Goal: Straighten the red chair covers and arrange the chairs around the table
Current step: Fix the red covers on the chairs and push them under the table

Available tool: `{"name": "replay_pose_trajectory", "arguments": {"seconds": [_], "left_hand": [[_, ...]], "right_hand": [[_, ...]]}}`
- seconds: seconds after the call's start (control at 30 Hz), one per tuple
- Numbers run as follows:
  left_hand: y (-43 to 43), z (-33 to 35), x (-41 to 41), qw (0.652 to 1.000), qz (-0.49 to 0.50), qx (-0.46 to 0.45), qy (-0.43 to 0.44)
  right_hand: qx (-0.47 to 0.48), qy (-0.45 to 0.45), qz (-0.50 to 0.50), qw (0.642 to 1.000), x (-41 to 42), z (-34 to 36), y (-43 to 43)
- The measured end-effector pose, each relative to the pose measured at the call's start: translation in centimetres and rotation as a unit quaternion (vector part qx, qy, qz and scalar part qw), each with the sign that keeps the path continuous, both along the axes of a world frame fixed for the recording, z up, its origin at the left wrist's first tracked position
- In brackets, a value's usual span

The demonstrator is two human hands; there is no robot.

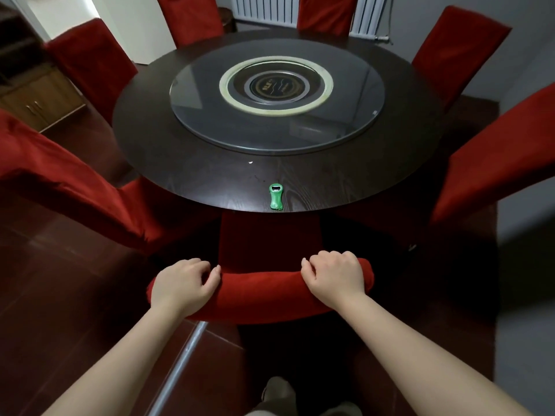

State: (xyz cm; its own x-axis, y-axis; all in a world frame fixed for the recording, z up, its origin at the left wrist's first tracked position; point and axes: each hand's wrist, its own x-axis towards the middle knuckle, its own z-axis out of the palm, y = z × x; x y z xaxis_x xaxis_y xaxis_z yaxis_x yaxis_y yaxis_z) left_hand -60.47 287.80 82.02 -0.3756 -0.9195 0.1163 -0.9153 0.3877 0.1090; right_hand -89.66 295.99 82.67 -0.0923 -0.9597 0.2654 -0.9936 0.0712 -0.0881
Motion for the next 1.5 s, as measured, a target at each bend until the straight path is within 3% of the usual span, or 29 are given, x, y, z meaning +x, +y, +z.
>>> {"name": "replay_pose_trajectory", "arguments": {"seconds": [0.6,1.0,1.13,1.5], "left_hand": [[2.5,-1.1,-1.3,0.997,-0.045,-0.067,0.001],[0.3,-0.2,-0.2,0.986,-0.085,-0.141,-0.003],[0.2,-0.3,0.0,0.987,-0.091,-0.129,-0.009],[0.6,-0.7,-0.2,0.993,-0.064,-0.103,0.012]], "right_hand": [[-0.021,-0.017,-0.003,1.0,-1.4,-0.7,2.6],[0.099,-0.02,-0.038,0.994,0.1,-0.1,0.8],[0.09,-0.054,-0.043,0.994,0.5,-0.1,1.6],[0.055,-0.038,-0.019,0.998,0.2,-0.3,1.9]]}}
